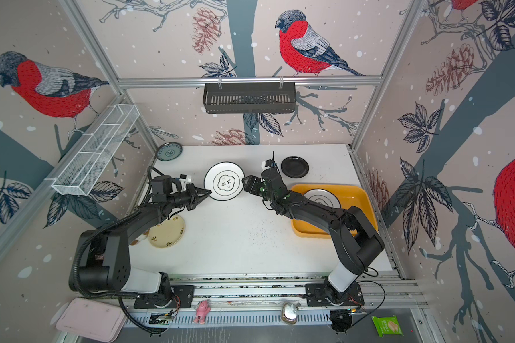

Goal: Place the plates into the plastic bin on the countertop
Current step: 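Grasp the plate rim with the right gripper while the left gripper holds it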

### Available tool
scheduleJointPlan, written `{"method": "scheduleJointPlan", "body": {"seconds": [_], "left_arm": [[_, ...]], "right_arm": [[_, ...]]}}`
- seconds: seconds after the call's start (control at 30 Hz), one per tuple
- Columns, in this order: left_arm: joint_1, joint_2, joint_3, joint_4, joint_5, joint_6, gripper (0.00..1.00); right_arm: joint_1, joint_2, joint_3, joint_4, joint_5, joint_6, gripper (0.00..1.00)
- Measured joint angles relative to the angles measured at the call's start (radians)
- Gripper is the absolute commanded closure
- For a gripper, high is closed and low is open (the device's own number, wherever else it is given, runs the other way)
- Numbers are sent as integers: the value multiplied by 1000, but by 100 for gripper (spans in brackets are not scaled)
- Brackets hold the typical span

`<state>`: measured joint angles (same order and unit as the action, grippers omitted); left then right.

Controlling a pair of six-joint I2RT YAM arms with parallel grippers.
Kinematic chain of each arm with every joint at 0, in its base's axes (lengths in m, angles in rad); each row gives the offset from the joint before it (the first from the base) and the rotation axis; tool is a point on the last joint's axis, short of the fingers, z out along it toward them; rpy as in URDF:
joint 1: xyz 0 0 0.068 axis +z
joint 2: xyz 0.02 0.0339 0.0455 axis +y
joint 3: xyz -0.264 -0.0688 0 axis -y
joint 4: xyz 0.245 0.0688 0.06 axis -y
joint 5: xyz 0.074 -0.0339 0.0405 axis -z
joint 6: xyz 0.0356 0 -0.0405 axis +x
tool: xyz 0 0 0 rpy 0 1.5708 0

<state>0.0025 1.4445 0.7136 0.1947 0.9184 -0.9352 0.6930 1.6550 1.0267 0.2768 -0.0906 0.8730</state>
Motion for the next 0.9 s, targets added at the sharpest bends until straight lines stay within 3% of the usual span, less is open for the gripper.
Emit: {"method": "scheduleJointPlan", "body": {"seconds": [0.13,0.47,0.67,0.9], "left_arm": [[-3,2,2,2,5,0,100],[-5,10,1,8,23,0,100],[-5,18,-2,11,23,-5,100],[-5,19,-4,32,35,-11,69]], "right_arm": [[2,40,32,-5,-32,16,39],[11,78,54,-6,-77,21,80],[11,80,56,13,-97,48,93],[11,80,58,26,-96,69,97]]}}
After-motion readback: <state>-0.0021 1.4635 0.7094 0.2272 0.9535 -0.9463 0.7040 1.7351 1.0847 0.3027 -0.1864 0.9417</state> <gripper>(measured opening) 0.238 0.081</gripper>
